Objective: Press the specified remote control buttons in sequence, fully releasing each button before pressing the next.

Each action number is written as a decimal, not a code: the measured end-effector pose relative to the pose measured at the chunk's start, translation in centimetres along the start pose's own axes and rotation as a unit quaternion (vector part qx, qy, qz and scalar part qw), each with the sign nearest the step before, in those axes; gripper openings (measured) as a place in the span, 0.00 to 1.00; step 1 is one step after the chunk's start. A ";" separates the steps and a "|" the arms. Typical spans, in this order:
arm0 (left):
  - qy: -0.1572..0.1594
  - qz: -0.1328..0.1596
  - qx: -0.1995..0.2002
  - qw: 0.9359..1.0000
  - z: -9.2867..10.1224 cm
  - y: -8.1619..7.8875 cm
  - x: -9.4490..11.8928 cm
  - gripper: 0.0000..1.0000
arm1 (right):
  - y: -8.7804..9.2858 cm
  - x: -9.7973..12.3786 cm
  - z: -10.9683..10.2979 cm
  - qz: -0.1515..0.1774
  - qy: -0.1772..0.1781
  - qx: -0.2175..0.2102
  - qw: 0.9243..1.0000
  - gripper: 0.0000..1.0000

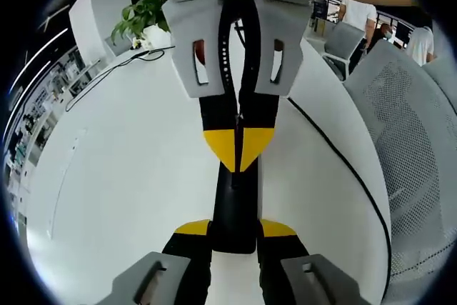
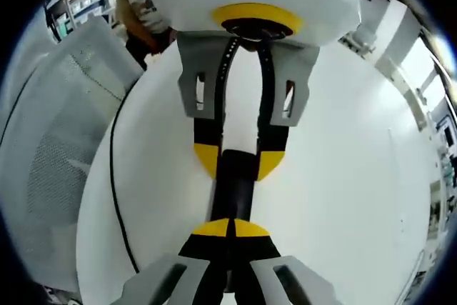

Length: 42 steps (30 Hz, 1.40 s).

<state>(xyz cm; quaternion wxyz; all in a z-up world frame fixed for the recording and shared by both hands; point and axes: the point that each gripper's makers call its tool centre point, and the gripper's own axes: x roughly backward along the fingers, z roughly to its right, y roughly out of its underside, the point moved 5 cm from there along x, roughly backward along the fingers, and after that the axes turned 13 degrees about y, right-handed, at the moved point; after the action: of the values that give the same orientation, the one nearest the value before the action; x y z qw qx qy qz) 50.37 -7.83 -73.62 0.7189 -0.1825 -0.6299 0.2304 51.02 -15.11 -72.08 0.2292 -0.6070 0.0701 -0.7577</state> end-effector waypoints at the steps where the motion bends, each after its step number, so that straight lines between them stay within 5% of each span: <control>1: 0.000 0.000 0.000 1.000 0.0 0.0 0.0 0.23 | 0.0 0.0 0.0 0.000 0.000 0.001 1.000 0.00; 42: -0.002 0.008 0.003 1.000 0.0 0.2 0.0 0.23 | 0.1 -0.5 0.0 -0.018 -0.012 -0.008 1.000 0.00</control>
<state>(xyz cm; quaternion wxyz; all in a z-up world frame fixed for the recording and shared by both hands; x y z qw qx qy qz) 50.33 -7.71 -73.70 0.7163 -0.1849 -0.6291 0.2386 51.15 -15.01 -72.53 0.2111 -0.6188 0.0627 -0.7540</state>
